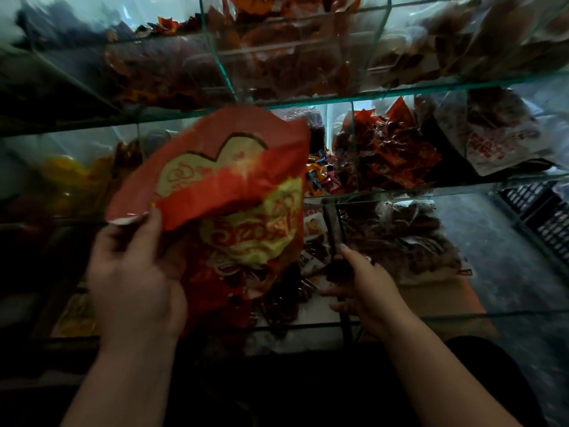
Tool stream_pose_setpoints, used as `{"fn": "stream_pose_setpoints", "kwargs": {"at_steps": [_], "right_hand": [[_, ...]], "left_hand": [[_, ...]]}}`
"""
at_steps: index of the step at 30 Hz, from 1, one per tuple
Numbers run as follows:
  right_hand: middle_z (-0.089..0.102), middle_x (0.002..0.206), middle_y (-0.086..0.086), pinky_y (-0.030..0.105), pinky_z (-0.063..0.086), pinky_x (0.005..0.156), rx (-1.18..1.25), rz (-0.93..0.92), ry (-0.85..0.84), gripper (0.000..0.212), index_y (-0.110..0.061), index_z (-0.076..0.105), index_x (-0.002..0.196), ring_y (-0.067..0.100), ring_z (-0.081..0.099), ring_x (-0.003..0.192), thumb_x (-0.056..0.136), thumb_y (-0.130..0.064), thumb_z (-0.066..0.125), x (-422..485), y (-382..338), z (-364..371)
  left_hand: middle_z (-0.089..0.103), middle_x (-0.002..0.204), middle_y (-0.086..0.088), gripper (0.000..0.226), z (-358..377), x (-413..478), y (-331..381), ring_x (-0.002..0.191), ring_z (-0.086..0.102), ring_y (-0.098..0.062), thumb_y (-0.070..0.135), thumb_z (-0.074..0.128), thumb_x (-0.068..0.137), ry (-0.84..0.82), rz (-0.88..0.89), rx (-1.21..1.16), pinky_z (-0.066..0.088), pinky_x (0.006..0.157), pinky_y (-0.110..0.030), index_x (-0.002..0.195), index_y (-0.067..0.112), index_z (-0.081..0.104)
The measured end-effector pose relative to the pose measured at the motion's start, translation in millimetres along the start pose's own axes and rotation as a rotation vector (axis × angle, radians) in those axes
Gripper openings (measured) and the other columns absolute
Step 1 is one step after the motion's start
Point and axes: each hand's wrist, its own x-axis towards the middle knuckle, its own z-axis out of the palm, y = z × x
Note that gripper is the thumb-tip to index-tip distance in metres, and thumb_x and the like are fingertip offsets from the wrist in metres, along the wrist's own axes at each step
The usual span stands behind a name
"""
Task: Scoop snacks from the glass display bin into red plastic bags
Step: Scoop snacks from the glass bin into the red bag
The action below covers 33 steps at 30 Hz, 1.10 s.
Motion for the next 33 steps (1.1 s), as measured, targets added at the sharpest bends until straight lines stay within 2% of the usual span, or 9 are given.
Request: {"fn": "stream_pose_setpoints", "kwargs": {"at_steps": [4, 7, 12, 15, 18, 21, 25, 29, 33], "right_hand": [[0.075, 0.102, 0.015, 0.036, 0.058, 0.051, -0.201, 0.113, 0.011, 0.040, -0.016, 0.064, 0.113, 0.032, 0.078, 0.068, 0.095, -0.052, 0.061, 16.2, 13.5, -9.1], [0.077, 0.077, 0.006, 0.043, 0.062, 0.062, -0.578, -0.109, 0.210, 0.033, -0.014, 0.073, 0.098, 0.026, 0.074, 0.064, 0.091, -0.046, 0.069, 25.3, 20.3, -24.5], [0.064, 0.113, 0.002, 0.037, 0.055, 0.085, -1.113, -0.523, 0.460, 0.052, -0.027, 0.065, 0.120, 0.024, 0.061, 0.108, 0.078, -0.058, 0.074, 21.0, 22.7, -41.5], [0.057, 0.134, -0.003, 0.043, 0.049, 0.105, -0.743, -0.888, 0.198, 0.072, -0.027, 0.052, 0.138, 0.018, 0.053, 0.129, 0.076, -0.047, 0.081, 12.0, 6.8, -35.6], [0.056, 0.143, -0.017, 0.027, 0.048, 0.106, -0.431, -0.759, -0.240, 0.093, -0.044, 0.037, 0.149, 0.004, 0.054, 0.133, 0.073, -0.035, 0.089, -0.7, -15.2, -28.0], [0.070, 0.128, -0.009, 0.017, 0.054, 0.090, -0.314, -0.652, -0.499, 0.060, -0.039, 0.063, 0.128, 0.007, 0.066, 0.119, 0.077, -0.017, 0.088, -6.6, -30.5, -21.6], [0.080, 0.100, -0.006, 0.018, 0.058, 0.074, -0.099, -0.716, -0.244, 0.019, -0.031, 0.080, 0.093, 0.008, 0.076, 0.093, 0.074, -0.035, 0.079, -8.7, -41.0, 3.0], [0.080, 0.101, -0.005, 0.026, 0.062, 0.075, -0.022, -0.675, -0.111, 0.024, -0.034, 0.079, 0.093, 0.011, 0.077, 0.092, 0.072, -0.047, 0.081, -2.7, -52.7, 10.8], [0.080, 0.099, -0.010, 0.037, 0.060, 0.083, -0.221, -0.667, -0.044, 0.021, -0.036, 0.077, 0.096, 0.011, 0.077, 0.092, 0.079, -0.048, 0.081, -1.0, -53.1, 11.7]], "left_hand": [[0.075, 0.116, -0.008, 0.020, 7.1, 1.1, -11.5, 0.111, 0.071, -0.031, 0.026, 0.079, 0.088, -0.034, 0.032, 0.249, 0.055, 0.097, -0.055, 0.105, 0.021, 0.072], [0.078, 0.108, -0.003, 0.036, 15.4, -3.8, -16.9, 0.105, 0.073, -0.026, 0.037, 0.090, 0.072, -0.081, 0.021, 0.277, 0.059, 0.090, -0.047, 0.099, 0.022, 0.073], [0.078, 0.102, -0.008, 0.045, 11.1, -6.3, -29.8, 0.099, 0.075, -0.027, 0.040, 0.087, 0.061, -0.157, -0.107, 0.273, 0.062, 0.080, -0.039, 0.094, 0.014, 0.072], [0.078, 0.098, -0.009, 0.037, -0.1, -7.3, -31.9, 0.094, 0.076, -0.029, 0.043, 0.084, 0.061, -0.180, -0.122, 0.331, 0.062, 0.077, -0.042, 0.089, 0.019, 0.077], [0.077, 0.098, -0.015, 0.035, 0.0, 0.4, -23.2, 0.086, 0.076, -0.032, 0.049, 0.082, 0.068, -0.164, -0.141, 0.357, 0.061, 0.073, -0.043, 0.092, 0.024, 0.079], [0.077, 0.082, -0.012, 0.022, 14.2, 21.5, -13.5, 0.063, 0.074, -0.027, 0.044, 0.075, 0.087, -0.142, -0.104, 0.366, 0.059, 0.056, -0.032, 0.084, 0.023, 0.078], [0.076, 0.076, 0.000, 0.026, 36.7, 54.0, -6.1, 0.052, 0.068, -0.016, 0.040, 0.067, 0.095, -0.193, -0.157, 0.394, 0.051, 0.044, -0.022, 0.098, 0.014, 0.068], [0.067, 0.069, 0.022, 0.030, 22.0, 64.5, -26.2, 0.055, 0.063, 0.009, 0.041, 0.077, 0.087, -0.429, -0.212, 1.005, 0.042, 0.045, -0.009, 0.112, 0.026, 0.071], [0.061, 0.092, 0.022, 0.037, -1.9, 58.1, -54.4, 0.077, 0.057, 0.009, 0.046, 0.071, 0.091, -0.476, -0.198, 1.337, 0.041, 0.056, -0.013, 0.124, 0.029, 0.066]]}}
